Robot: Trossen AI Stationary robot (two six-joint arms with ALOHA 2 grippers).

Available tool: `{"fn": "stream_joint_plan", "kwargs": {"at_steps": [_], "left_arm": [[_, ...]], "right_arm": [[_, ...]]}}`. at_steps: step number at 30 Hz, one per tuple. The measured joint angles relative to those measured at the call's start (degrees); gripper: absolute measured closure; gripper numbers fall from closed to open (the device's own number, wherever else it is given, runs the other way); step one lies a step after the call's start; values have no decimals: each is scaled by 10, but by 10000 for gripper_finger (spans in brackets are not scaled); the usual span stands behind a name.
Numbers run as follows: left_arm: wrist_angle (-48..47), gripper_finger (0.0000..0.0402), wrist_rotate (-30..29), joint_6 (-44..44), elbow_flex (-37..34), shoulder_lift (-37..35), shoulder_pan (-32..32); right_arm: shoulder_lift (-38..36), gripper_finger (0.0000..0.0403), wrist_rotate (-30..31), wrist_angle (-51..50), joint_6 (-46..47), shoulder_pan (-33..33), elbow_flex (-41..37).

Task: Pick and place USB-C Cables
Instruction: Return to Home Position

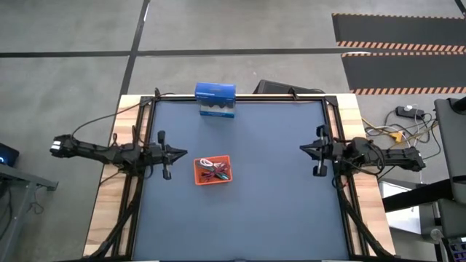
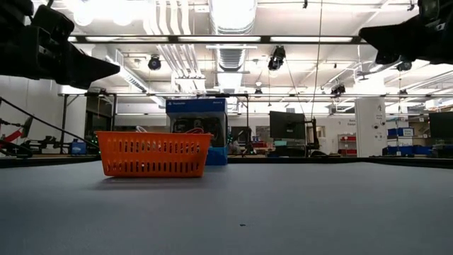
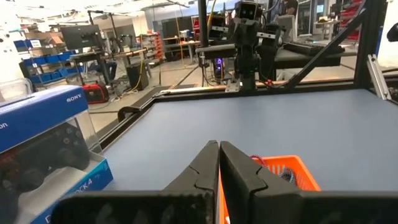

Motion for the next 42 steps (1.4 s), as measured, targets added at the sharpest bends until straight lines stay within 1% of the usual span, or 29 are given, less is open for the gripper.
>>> {"fn": "stream_joint_plan", "kwargs": {"at_steps": [3,6,10,13,15,22,42], "left_arm": [[1,402,0,0,0,7,0],[0,402,0,0,0,12,0],[1,402,0,0,0,19,0],[1,402,0,0,0,26,0],[1,402,0,0,0,30,0],[1,402,0,0,0,45,0],[1,402,0,0,0,82,0]], "right_arm": [[-5,394,1,0,-2,0,0],[0,394,18,-18,67,0,0],[15,394,21,-36,153,0,0],[27,394,21,-38,196,0,0],[32,394,21,-39,207,0,0],[44,394,21,-37,207,0,0],[45,394,21,-37,206,0,-1]]}}
